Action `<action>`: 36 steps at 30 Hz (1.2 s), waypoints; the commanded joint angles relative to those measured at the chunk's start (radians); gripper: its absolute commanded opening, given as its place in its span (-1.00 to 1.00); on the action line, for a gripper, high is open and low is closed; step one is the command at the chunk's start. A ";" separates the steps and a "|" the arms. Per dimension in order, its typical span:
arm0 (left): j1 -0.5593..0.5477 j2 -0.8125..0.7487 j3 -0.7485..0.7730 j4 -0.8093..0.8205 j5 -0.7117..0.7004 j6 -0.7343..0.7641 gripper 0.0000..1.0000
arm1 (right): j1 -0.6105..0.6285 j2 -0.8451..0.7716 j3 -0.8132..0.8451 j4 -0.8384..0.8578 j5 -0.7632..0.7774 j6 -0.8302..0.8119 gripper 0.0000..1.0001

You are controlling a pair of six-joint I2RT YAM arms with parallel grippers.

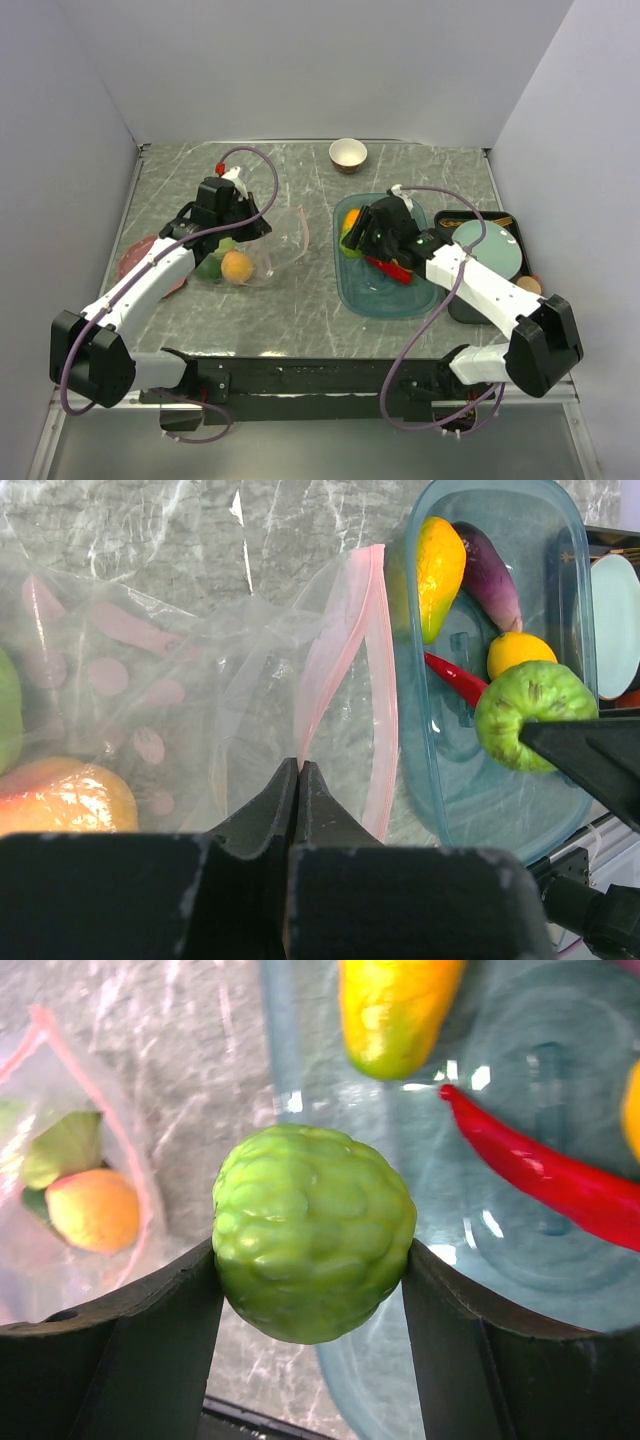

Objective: Place the food in the zip-top bag and seal the zipper
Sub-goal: Pick up the fake fruit from the bin, then place the fake fruit in the zipper food storage bag.

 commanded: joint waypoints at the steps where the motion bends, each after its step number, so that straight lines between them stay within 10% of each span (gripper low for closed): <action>1: -0.004 0.002 0.015 0.019 0.021 -0.009 -0.99 | 0.039 -0.001 0.090 0.044 -0.025 -0.023 -0.90; 26: -0.004 -0.036 0.041 -0.007 0.024 0.003 -0.99 | 0.214 0.425 0.543 -0.030 -0.147 -0.124 -0.71; 36: -0.004 -0.079 0.070 -0.018 -0.002 -0.007 -0.98 | 0.225 0.401 0.524 0.002 -0.122 -0.131 0.46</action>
